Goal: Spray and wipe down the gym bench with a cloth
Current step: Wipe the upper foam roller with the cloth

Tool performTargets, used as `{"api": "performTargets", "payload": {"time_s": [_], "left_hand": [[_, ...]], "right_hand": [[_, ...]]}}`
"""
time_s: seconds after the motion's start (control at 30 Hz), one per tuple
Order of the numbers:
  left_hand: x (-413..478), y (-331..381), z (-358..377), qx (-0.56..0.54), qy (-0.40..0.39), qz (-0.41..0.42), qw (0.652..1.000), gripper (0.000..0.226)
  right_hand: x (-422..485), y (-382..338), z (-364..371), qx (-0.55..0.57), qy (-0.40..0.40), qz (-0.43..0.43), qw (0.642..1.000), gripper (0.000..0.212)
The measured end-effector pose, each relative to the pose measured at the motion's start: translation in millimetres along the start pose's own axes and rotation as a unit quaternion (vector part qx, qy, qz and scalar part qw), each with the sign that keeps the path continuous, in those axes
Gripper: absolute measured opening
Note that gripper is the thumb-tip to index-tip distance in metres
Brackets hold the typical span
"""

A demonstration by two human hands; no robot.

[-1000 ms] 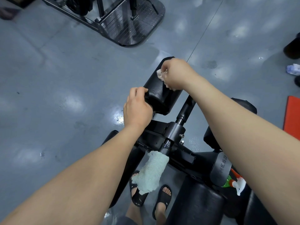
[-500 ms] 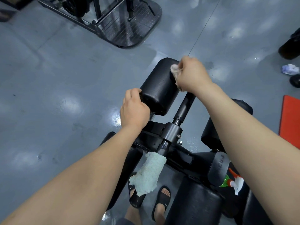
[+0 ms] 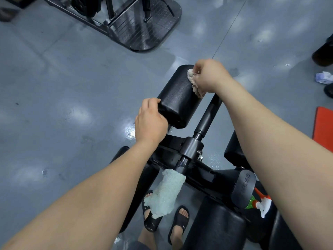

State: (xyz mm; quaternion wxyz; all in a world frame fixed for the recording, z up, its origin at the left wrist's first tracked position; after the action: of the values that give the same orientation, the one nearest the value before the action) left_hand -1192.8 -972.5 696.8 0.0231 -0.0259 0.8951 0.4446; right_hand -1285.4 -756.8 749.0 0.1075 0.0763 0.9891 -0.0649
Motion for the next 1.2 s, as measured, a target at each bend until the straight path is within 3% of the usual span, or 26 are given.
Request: {"api": "performTargets", "payload": {"time_s": [0.13,0.33,0.43,0.53,0.77,0.9,1.03,1.2], "left_hand": [[0.0,1.1,0.0,0.000,-0.001,0.003,1.000,0.051],[0.3,0.8,0.0,-0.004,0.001,0.006,1.000,0.050],[-0.5,2.8,-1.0,-0.007,0.008,0.019,1.000,0.048],[-2.6,5.0,-1.9,-0.019,0.007,0.034,0.999,0.045],[-16.7,11.9,-11.0,-0.064,0.030,0.071,0.995,0.021],[-37.5,24.7,-15.1,-0.186,0.000,0.022,0.982,0.030],[-54.1,55.1,-14.7,-0.300,-0.080,-0.015,0.951,0.048],[-72.9,83.8,-25.4,-0.343,-0.119,-0.018,0.932,0.013]], "right_hand": [[-30.5,-40.7,12.9,0.030,-0.005,-0.081,0.996,0.013],[-66.1,-68.8,30.7,0.035,0.018,-0.163,0.986,0.018],[-69.5,-52.4,26.5,0.098,-0.015,-0.136,0.986,0.013],[-72.5,-31.0,13.8,0.180,0.023,-0.069,0.981,0.005],[-95.1,-15.9,9.6,0.263,0.037,-0.041,0.963,0.014],[-116.0,-8.4,1.8,0.303,0.037,-0.041,0.952,0.012],[-141.5,-8.4,-10.3,0.333,0.001,-0.064,0.941,0.013],[-162.1,1.6,-21.8,0.396,0.006,-0.064,0.916,0.015]]}}
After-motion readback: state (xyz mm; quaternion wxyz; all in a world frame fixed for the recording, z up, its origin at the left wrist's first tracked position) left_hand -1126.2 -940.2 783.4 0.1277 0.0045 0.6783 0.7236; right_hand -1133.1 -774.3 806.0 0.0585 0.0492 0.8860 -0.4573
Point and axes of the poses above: each hand's wrist, its own x-axis towards the middle knuckle, its own z-axis out of the palm, y = z × x, the point moved 9 cm from there along x, towards the middle knuckle, and after that the axes turned 13 degrees about -x, right-handed, at the moved point
